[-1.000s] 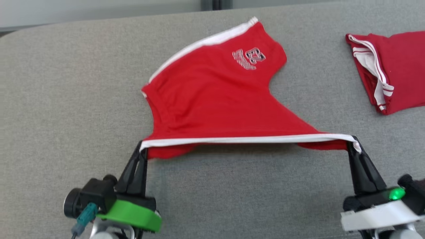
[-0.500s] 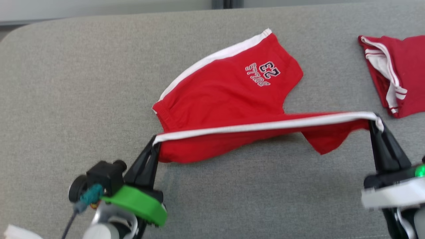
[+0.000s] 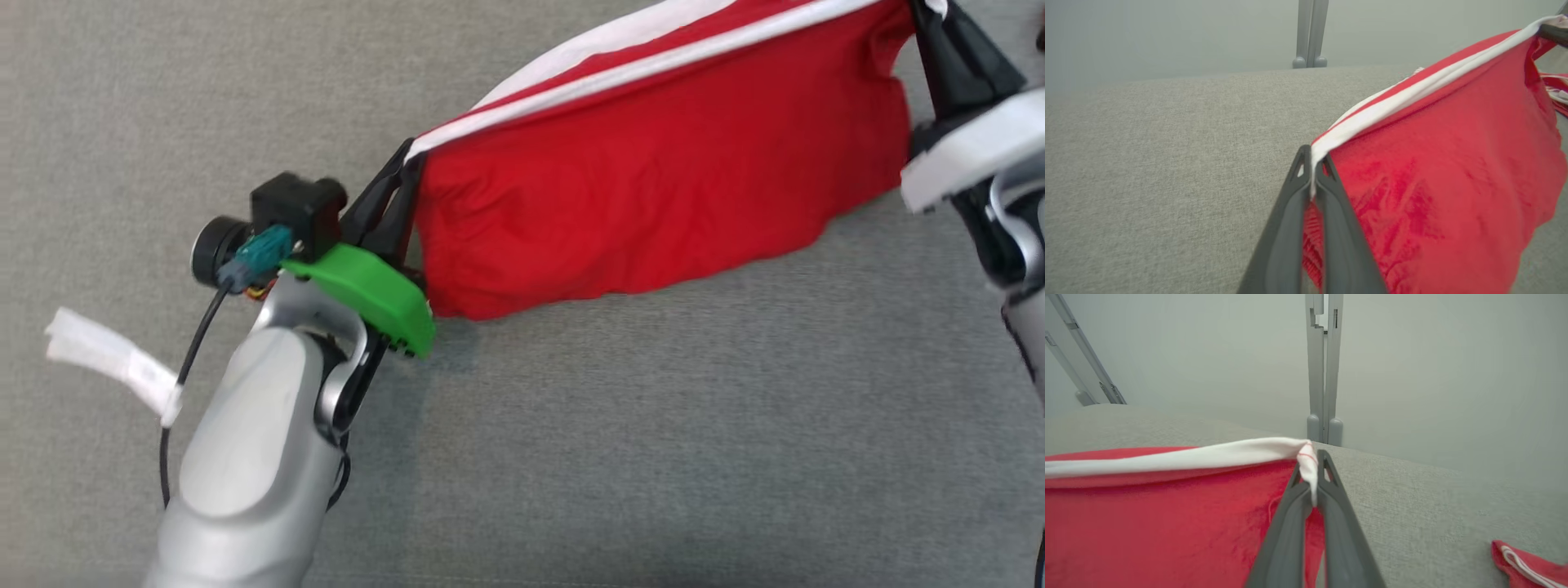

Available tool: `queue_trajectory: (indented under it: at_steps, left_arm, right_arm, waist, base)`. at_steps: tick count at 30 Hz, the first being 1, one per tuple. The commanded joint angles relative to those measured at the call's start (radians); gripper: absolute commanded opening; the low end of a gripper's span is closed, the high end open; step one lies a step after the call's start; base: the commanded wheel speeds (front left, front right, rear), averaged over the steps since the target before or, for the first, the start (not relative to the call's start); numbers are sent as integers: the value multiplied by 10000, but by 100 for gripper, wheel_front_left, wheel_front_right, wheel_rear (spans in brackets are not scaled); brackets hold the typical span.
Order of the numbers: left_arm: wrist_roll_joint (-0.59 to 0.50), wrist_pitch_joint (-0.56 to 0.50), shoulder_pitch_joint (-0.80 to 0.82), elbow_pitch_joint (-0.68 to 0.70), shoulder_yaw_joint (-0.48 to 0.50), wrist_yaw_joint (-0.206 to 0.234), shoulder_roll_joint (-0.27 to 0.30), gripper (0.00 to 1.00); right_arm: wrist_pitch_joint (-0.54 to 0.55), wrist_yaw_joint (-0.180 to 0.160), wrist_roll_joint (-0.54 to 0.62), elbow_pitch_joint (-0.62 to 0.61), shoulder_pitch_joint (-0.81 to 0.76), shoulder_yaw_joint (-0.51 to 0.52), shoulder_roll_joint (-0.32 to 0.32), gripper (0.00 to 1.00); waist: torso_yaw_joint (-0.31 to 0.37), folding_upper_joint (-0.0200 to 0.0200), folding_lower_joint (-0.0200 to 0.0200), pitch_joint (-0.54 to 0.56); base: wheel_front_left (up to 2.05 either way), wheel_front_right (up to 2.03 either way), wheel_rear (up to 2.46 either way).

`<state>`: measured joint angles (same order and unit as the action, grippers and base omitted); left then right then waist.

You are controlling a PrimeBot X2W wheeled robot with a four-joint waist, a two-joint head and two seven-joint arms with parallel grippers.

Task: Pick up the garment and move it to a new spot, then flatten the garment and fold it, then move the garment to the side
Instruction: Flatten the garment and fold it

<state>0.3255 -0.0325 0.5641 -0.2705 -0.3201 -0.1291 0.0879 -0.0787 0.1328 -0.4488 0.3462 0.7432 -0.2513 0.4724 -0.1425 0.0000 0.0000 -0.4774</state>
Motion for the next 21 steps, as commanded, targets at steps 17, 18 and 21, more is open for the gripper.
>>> queue_trajectory:
  at_steps: [17,18,21]
  left_arm:
    - [1300,1655,1707,-2601,-1769,-2,356,100]
    - [1237,1870,1619,-2608,-1752,27,421,100]
    - [1074,2505,1363,-2382,-1559,292,613,100]
  right_arm:
    - [-1698,-32,-660,3936,2703,-2639,-85,100]
    - [-1784,-32,-580,3811,2586,-2676,-86,100]
    - [-1874,-32,-410,3105,2263,-2302,-117,100]
  waist:
    - [-678,0,0,-601]
    - [-605,0,0,-523]
    - [-387,0,0,-312]
  base:
    - [0,0,0]
    - [0,0,0]
    - [0,0,0]
